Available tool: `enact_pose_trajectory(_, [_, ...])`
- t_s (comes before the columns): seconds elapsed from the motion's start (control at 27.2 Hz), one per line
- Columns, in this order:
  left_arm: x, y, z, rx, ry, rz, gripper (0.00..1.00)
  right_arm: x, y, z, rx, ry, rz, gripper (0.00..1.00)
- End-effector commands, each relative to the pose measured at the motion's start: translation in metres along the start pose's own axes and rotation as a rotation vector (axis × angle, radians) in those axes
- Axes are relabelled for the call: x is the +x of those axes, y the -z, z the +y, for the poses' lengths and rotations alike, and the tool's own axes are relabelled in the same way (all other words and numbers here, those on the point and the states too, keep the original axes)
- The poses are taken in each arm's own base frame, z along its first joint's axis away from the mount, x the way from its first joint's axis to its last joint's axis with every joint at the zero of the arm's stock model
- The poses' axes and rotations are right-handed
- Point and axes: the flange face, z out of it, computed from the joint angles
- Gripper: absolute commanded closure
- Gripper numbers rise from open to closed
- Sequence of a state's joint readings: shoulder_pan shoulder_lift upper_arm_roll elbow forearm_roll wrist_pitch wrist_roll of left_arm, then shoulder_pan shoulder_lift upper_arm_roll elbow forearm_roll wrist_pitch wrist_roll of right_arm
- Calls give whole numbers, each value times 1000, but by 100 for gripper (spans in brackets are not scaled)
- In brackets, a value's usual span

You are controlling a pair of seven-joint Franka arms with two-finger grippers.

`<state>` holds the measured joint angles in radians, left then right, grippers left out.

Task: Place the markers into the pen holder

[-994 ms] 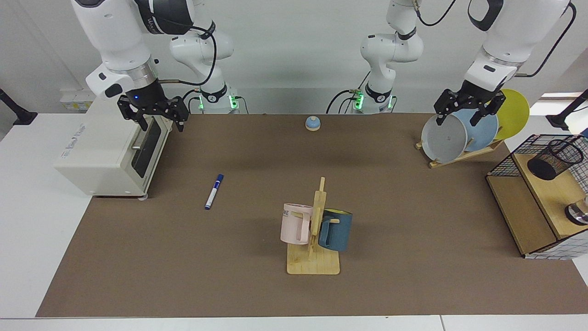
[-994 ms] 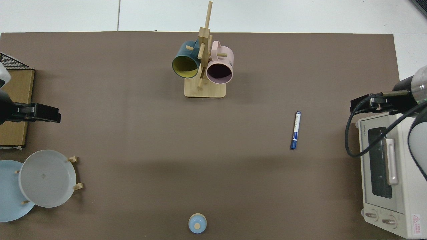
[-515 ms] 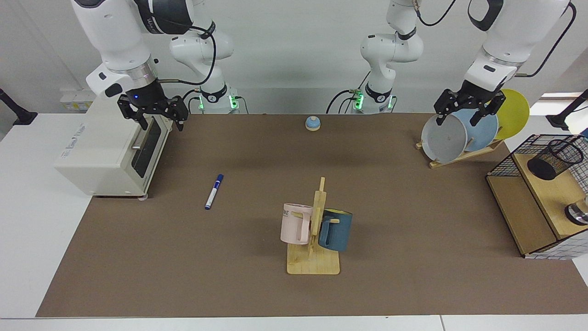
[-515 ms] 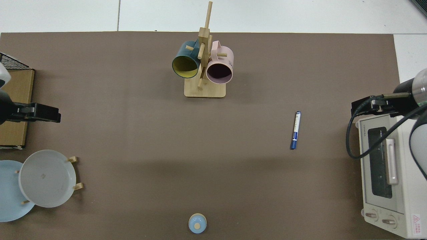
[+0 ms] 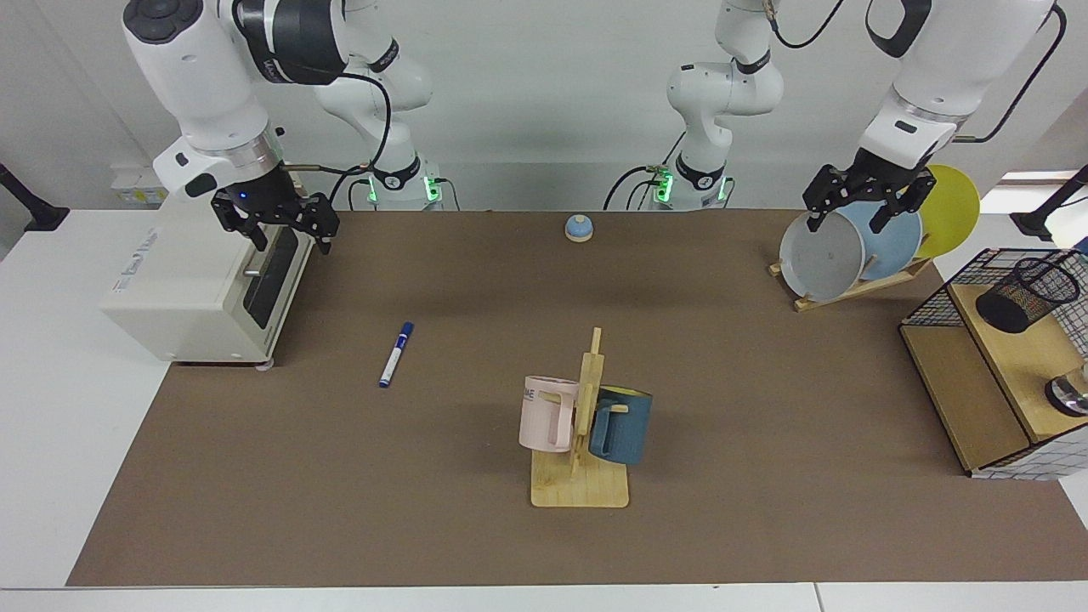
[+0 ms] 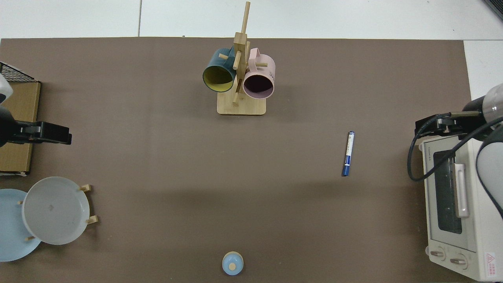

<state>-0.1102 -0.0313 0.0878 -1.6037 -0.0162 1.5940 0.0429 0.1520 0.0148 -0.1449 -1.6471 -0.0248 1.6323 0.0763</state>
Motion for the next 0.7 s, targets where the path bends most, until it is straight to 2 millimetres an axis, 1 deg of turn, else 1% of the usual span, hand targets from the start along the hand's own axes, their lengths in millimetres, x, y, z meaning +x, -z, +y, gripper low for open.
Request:
enact_pose_trajectory(0.0, [-4, 2, -2, 16, 1, -8, 0, -3, -27, 0, 18, 29, 8, 0])
enact_pose_trajectory(0.07, [-4, 2, -2, 16, 1, -8, 0, -2, -40, -1, 17, 28, 1, 0])
enact_pose_trajectory(0.22, [-4, 2, -2, 16, 1, -8, 0, 5, -54, -3, 21, 20, 42, 0])
enact_pose_trajectory(0.33, [-4, 2, -2, 16, 1, -8, 0, 13, -71, -11, 15, 22, 31, 0])
enact_pose_trajectory(0.44, [-4, 2, -2, 16, 1, -8, 0, 20, -89, -24, 10, 35, 21, 0])
enact_pose_trajectory(0.66, [-4, 2, -2, 16, 1, -8, 0, 30, -123, -28, 1, 39, -1, 0])
